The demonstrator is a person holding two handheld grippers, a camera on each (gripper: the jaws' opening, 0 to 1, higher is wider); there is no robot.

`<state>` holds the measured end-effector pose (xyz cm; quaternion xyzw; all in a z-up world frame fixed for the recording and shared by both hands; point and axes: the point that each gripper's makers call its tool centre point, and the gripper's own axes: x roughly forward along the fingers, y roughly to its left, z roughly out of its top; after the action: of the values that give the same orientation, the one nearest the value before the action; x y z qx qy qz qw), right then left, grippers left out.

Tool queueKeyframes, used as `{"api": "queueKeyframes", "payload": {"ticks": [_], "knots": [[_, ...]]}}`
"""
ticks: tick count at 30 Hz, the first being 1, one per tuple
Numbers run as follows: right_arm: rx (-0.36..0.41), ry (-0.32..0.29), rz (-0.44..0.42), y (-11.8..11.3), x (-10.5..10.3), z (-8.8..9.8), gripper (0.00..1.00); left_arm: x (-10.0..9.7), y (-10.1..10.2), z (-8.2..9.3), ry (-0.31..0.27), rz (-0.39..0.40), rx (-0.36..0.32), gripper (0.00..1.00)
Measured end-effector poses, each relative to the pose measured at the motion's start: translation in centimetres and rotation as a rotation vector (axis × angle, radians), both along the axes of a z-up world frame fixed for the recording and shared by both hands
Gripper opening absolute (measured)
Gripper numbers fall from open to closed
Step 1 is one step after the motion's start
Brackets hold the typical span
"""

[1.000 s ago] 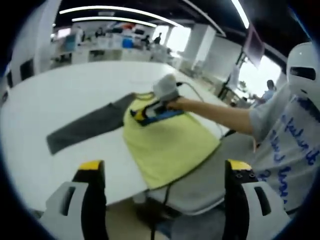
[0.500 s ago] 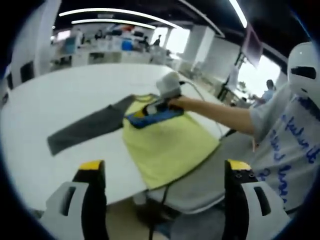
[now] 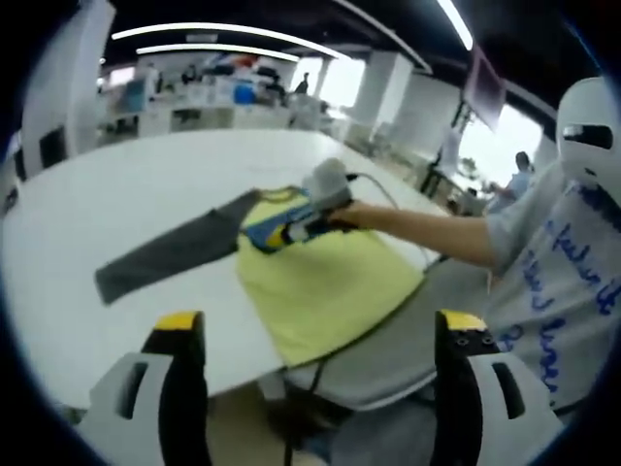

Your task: Fold the garment on the visible template until the final outline fits inside the template.

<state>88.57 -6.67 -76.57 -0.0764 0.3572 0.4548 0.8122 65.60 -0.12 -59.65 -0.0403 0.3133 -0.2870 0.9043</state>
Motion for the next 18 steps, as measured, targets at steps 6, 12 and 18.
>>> {"api": "queueKeyframes", "payload": {"ticks": [6,12,18], "knots": [[0.006,0.008,0.031,0.3,-1.3,0.3,0.05,-0.6,0.0,-0.7,0.027,-0.007,0.004,0.96],[0.051,-0.034,0.055,-0.2,-2.7,3.1,0.14,-0.7,0.1,-0.8,0.027,-0.002,0.003,0.95],[0.094,-0.042,0.005,-1.7,-3.4,4.9,0.2,-0.4,0.0,-0.4,-0.002,-0.005,-0.002,0.95]]}}
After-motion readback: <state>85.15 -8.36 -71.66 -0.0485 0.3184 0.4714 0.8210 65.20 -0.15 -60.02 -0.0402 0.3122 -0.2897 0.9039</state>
